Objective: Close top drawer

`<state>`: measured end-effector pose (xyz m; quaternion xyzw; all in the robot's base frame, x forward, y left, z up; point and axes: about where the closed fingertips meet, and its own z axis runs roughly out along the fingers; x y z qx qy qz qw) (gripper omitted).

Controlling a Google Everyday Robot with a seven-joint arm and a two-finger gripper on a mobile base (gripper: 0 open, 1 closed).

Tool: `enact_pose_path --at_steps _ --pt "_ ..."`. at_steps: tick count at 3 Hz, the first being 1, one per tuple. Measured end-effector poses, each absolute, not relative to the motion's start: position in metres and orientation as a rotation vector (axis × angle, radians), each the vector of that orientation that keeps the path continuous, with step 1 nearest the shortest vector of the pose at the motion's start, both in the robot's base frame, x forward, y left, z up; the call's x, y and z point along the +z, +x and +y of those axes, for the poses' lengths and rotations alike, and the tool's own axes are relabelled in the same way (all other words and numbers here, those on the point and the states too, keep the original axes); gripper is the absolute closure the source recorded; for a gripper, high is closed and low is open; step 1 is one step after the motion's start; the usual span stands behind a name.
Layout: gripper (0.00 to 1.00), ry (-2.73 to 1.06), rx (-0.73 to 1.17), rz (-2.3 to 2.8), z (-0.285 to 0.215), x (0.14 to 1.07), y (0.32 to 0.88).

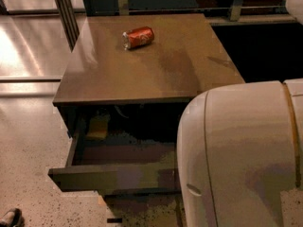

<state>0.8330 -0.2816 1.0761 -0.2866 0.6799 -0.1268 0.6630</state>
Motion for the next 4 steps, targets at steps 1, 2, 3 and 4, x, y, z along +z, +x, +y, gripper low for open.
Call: enact_pose_path --at_steps 1,2,3,4 --pt "0.00 -0.739 -0.331 1.511 -0.2808 1.0779 0.8339" --pt "0.00 -0.785 -0.346 1.471 -0.2825 1.0843 0.8353" --pt "0.00 -0.785 -0.346 1.471 -0.2825 1.0843 0.8353" --pt "0.00 -0.913 -0.400 1.442 -0.2753 1.0822 0.8352"
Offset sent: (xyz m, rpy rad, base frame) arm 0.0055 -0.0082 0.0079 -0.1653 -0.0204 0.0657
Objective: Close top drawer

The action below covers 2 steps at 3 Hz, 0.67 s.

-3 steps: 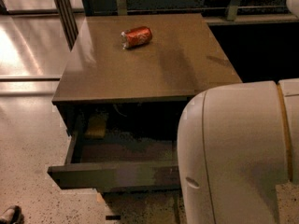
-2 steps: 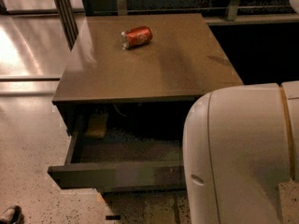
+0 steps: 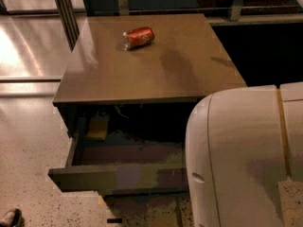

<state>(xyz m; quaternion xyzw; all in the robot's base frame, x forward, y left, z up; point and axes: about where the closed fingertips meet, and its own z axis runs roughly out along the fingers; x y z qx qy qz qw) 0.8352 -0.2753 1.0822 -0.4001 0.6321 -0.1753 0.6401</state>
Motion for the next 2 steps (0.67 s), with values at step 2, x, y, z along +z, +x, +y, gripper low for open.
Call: enact_pose_path --at_steps 2 --pt "0.00 -1.207 -0.530 1.368 -0.2621 1.0803 0.8307"
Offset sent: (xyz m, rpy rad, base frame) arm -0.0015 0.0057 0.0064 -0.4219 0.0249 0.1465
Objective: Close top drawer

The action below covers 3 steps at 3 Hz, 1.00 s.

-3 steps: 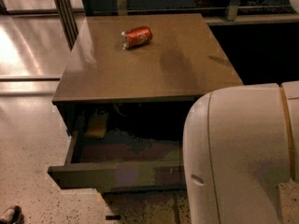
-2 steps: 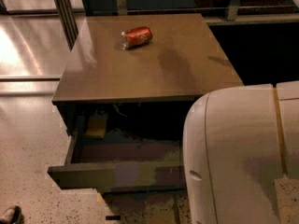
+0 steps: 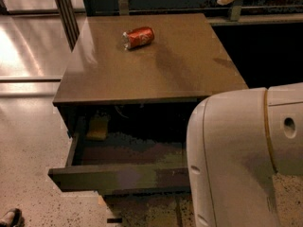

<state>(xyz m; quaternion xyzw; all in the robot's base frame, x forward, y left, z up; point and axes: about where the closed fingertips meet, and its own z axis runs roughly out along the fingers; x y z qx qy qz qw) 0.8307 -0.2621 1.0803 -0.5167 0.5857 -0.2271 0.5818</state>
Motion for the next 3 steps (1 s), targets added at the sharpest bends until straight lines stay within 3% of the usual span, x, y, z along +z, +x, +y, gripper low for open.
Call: enact_pose_path --at_steps 3 --pt "0.00 -1.548 -0.609 1.263 -0.250 1.062 0.817"
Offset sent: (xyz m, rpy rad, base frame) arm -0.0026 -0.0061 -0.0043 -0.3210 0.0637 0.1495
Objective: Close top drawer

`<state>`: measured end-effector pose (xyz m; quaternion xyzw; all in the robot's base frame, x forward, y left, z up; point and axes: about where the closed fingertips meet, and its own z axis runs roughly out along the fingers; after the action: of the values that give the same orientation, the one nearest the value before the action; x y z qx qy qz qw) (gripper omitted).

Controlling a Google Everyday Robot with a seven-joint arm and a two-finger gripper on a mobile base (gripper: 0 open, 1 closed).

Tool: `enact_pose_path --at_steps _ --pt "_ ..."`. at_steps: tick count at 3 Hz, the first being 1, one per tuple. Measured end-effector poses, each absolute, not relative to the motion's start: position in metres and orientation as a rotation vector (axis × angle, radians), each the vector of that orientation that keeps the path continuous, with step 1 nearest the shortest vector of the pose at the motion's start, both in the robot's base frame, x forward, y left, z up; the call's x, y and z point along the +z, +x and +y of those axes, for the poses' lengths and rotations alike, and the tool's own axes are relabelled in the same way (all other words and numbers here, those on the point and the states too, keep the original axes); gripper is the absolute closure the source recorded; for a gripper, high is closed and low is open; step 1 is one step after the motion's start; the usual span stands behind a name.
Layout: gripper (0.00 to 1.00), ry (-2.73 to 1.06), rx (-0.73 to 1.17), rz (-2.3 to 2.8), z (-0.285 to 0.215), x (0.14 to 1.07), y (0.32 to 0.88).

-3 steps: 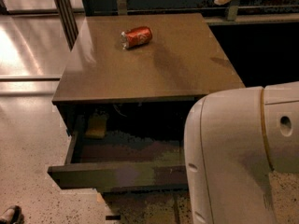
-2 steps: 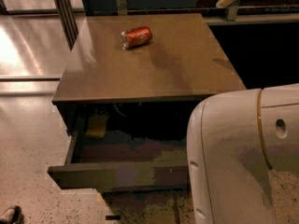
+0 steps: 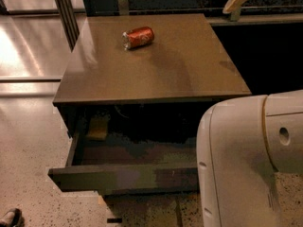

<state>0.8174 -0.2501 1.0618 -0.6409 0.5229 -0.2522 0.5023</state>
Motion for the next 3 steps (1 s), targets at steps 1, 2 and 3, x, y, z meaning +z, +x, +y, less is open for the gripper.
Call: enact_pose_path --at_steps 1,2,3 --pt "0.00 -1.649 -0.635 1.221 -0.2477 1.0551 0.8126" --pt "0.00 -1.756 -0.653 1.177 -0.2435 1.0475 0.8063" --pt "0.00 -1.756 -0.653 1.177 -0.2435 1.0475 0.8063"
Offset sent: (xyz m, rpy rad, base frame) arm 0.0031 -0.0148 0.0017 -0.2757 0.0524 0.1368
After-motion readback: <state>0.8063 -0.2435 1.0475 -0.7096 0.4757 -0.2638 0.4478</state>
